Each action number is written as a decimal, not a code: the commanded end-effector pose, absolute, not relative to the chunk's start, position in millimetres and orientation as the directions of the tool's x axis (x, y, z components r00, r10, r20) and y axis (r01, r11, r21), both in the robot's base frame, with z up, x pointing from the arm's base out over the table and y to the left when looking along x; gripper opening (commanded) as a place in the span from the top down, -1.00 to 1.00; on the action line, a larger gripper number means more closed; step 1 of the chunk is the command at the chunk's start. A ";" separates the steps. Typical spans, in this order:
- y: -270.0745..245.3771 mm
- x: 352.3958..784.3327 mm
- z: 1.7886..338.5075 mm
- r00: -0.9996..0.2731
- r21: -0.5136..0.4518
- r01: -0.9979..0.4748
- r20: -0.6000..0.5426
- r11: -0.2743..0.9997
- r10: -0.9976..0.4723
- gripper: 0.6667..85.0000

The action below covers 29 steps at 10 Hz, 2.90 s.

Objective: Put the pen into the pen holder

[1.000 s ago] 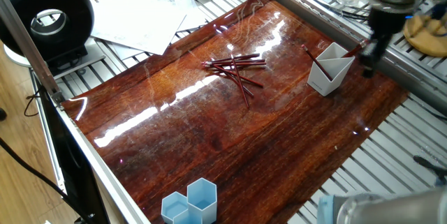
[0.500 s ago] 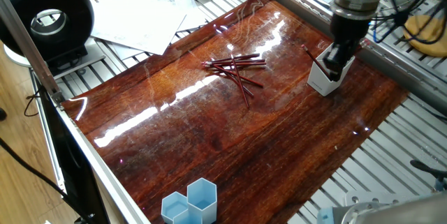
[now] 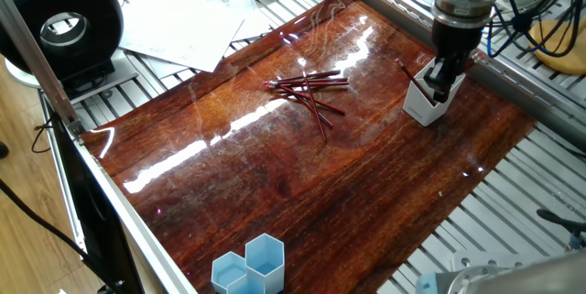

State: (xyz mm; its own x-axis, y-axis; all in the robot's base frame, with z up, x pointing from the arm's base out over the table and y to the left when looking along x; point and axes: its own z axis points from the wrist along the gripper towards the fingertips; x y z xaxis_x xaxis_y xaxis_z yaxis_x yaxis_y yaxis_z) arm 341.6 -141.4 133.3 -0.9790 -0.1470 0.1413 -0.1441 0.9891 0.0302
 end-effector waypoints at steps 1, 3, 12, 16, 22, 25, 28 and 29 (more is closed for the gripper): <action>-143.3 350.0 131.2 -0.981 0.024 -0.159 0.113 0.987 -0.161 0.99; -140.7 355.2 131.1 -0.982 0.007 -0.138 0.129 0.990 -0.137 0.99; -145.3 395.1 124.6 -0.990 -0.046 -0.065 0.126 0.997 -0.059 0.99; -126.0 393.7 124.4 -0.978 0.042 -0.165 0.124 0.985 -0.169 0.99; -78.7 423.3 131.4 -0.988 0.110 -0.111 0.093 0.988 -0.121 0.99; -25.9 489.9 133.8 -0.990 0.096 -0.093 0.099 0.991 -0.102 0.99; -64.3 564.6 126.1 -0.971 0.084 -0.229 0.045 0.970 -0.234 0.99; -76.3 574.6 119.8 -0.968 0.104 -0.244 0.035 0.964 -0.249 0.99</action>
